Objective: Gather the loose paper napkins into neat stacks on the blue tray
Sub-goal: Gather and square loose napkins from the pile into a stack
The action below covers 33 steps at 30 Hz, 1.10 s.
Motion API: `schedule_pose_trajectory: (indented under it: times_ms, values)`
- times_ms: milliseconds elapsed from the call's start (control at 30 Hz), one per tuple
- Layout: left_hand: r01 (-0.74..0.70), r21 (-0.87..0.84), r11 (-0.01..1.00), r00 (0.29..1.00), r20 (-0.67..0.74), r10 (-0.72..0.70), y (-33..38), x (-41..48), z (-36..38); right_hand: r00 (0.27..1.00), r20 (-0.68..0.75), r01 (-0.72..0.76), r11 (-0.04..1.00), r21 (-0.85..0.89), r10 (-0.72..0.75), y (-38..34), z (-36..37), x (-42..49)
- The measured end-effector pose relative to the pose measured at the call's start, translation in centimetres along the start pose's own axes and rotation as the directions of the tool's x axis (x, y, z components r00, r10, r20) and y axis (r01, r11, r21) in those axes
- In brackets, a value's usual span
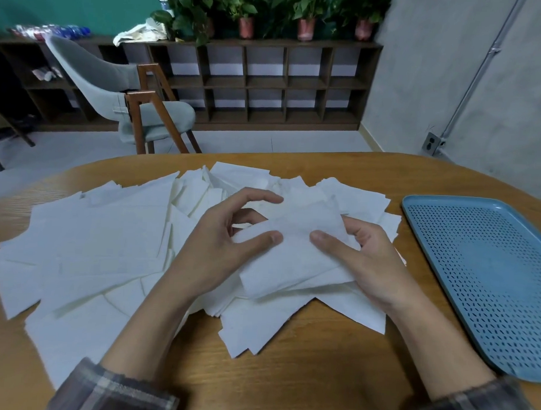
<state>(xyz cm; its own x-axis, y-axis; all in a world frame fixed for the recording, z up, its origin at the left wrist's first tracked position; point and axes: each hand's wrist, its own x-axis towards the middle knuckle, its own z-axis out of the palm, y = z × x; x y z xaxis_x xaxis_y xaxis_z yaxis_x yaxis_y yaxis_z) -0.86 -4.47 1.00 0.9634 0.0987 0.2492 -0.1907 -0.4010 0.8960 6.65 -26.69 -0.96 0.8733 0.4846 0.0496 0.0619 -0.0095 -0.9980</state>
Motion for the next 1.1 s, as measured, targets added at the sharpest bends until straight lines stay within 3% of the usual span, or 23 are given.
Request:
schedule_pose_trajectory:
  times_ms: [200, 400, 667, 833, 933, 1033, 1100]
  values:
    - [0.06, -0.043, 0.997, 0.998, 0.006, -0.06, -0.2, -0.1, 0.2, 0.996, -0.091, -0.013, 0.998, 0.056, 0.018, 0.2, 0.1, 0.1]
    - [0.078, -0.06, 0.995, 0.997, -0.023, -0.079, 0.1, 0.0, 0.4, 0.999, -0.024, 0.025, 0.994, 0.11, -0.023, 0.2, 0.1, 0.2]
    - [0.07, -0.042, 0.997, 0.998, 0.001, -0.07, 0.1, -0.1, 0.5, 0.996, 0.014, 0.089, 0.996, -0.007, -0.089, 0.4, 0.0, 0.4]
    - [0.06, -0.051, 0.997, 0.998, 0.034, -0.058, -0.3, -0.1, 0.6, 0.992, -0.016, 0.119, 0.978, -0.173, -0.124, 0.5, 0.0, 0.5]
    - [0.051, -0.006, 0.999, 0.998, -0.026, -0.052, -1.1, 0.0, 0.9, 0.986, -0.027, 0.155, 0.968, -0.197, -0.163, 0.4, 0.1, 0.4]
    - [0.025, 0.077, 0.997, 0.99, -0.141, -0.014, -1.2, 0.1, 1.3, 0.98, -0.036, 0.196, 0.981, -0.017, -0.196, 0.3, 0.1, 0.4]
    - [0.055, -0.024, 0.998, 0.995, -0.087, -0.057, -0.8, -0.1, 1.5, 0.981, -0.035, 0.196, 0.968, 0.156, -0.193, 0.3, 0.0, 0.3]
